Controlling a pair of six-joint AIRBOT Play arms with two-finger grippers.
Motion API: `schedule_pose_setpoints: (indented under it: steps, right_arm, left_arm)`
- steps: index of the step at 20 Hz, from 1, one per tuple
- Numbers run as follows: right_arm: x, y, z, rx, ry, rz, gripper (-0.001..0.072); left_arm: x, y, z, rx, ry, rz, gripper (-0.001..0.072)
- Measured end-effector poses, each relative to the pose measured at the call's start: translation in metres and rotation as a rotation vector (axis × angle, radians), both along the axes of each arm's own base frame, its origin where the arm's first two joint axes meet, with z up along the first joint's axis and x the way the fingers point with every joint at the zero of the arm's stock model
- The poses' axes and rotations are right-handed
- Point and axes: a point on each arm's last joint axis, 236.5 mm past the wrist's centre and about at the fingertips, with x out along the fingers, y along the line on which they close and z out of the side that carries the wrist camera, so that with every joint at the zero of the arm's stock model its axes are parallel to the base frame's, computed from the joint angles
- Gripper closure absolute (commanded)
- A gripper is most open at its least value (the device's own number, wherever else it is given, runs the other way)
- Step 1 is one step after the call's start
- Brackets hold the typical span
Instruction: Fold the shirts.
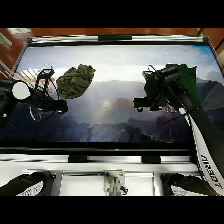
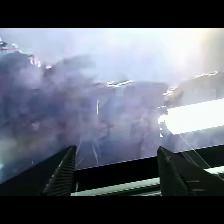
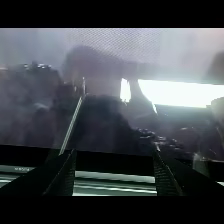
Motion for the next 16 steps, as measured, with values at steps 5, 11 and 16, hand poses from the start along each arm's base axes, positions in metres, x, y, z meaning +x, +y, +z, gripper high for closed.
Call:
schedule_pose_setpoints:
  steps: [5,11,16]
  right_arm:
    - [-0.001,0.001,0.000,0.005,0.002,0.000,0.0132]
    - [0.000,0.003,0.000,0.011,0.001,-0.002,0.0132]
    - [0.009,0.011,0.001,0.048,-0.036,-0.007,0.0132]
  left_arm:
    - [0.035,-0.014,0.013,-0.070,-0.147,0.014,0.0028]
    - [0.135,0.020,0.011,-0.042,-0.278,0.115,0.0021]
    - [0.193,0.046,-0.049,0.042,-0.200,0.145,0.0021]
